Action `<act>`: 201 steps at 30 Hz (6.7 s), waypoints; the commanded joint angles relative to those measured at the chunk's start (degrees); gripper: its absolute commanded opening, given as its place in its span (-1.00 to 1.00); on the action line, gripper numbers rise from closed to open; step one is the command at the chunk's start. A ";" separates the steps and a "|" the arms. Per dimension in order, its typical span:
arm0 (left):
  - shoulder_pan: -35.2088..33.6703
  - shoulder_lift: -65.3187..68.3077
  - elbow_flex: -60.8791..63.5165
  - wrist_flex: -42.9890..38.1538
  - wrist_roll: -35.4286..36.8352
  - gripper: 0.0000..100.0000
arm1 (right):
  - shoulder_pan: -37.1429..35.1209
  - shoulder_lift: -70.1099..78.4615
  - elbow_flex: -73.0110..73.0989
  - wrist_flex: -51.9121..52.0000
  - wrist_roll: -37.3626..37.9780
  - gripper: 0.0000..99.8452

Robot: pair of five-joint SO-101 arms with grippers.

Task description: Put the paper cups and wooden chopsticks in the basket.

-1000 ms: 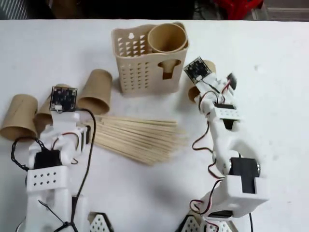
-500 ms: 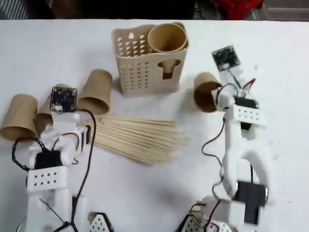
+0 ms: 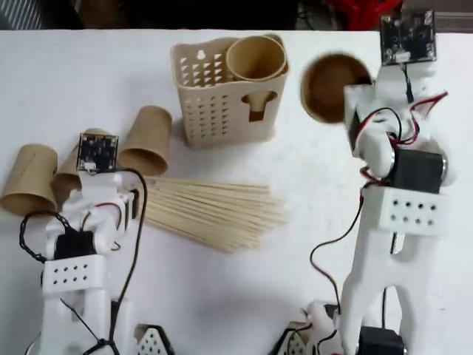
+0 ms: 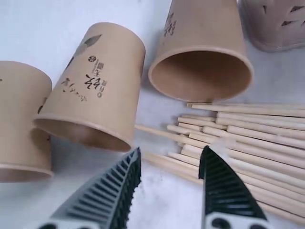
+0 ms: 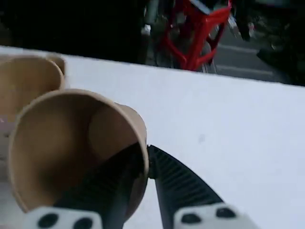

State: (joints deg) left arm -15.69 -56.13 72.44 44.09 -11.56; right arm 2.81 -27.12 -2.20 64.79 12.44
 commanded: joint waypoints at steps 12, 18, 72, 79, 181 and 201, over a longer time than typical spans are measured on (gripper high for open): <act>-0.04 -1.10 -0.26 -1.23 0.79 -0.59 | -16.48 5.05 -5.98 -11.65 -8.09 -0.97; -0.13 -1.10 -0.26 -1.23 0.79 -0.59 | -16.48 12.00 -5.89 -15.69 -8.09 -0.97; -0.04 -1.10 -0.26 -1.41 0.53 -0.59 | -15.08 25.89 -15.12 -28.00 -7.56 -0.19; -0.04 -1.10 -0.26 -1.41 0.53 -0.59 | -8.04 25.98 -13.80 -13.23 -4.04 -0.69; -27.65 -0.75 -43.43 38.07 -39.30 -0.49 | -11.38 17.01 -15.91 28.79 -3.96 -0.95; -32.84 -0.57 -22.42 12.57 -45.80 -0.49 | -10.86 6.20 3.08 16.84 -0.70 -0.94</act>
State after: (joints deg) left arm -47.78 -56.13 50.37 58.42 -56.84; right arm -8.53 -18.42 0.44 82.55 10.95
